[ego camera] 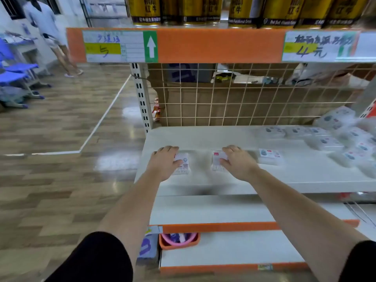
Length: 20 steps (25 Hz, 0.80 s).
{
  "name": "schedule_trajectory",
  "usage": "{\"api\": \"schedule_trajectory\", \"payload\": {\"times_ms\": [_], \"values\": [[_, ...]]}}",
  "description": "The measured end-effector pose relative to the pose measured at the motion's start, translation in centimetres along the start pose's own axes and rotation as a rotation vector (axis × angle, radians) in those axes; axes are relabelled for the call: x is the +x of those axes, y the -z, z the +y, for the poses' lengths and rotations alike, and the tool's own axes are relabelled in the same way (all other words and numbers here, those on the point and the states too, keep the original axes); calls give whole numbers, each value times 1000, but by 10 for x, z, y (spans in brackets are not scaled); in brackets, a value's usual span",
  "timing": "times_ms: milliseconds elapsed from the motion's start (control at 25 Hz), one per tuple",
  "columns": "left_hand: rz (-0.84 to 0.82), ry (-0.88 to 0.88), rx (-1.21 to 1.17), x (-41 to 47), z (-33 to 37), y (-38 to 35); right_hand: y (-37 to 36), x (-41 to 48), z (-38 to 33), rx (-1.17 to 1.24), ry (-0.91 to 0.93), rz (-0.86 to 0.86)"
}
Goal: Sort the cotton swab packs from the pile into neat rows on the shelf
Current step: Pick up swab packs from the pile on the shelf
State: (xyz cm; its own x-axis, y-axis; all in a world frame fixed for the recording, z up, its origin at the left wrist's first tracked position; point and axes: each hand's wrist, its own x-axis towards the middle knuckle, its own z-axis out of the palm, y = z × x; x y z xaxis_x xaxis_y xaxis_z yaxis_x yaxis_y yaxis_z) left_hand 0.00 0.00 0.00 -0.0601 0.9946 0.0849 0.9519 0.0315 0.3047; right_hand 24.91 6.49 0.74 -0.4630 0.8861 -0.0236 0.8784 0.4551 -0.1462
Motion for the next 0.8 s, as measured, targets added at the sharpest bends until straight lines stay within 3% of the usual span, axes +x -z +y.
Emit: {"api": "schedule_trajectory", "payload": {"times_ms": [160, 440, 800], "values": [[-121, 28, -57, 10, -11, -4, -6, 3, 0, 36, -82, -87], [-122, -5, -62, 19, -6, -1, 0, 2, -2, 208, -97, -32], [93, -12, -240, -6, 15, 10, 16, -1, 1, 511, -4, 212]]}}
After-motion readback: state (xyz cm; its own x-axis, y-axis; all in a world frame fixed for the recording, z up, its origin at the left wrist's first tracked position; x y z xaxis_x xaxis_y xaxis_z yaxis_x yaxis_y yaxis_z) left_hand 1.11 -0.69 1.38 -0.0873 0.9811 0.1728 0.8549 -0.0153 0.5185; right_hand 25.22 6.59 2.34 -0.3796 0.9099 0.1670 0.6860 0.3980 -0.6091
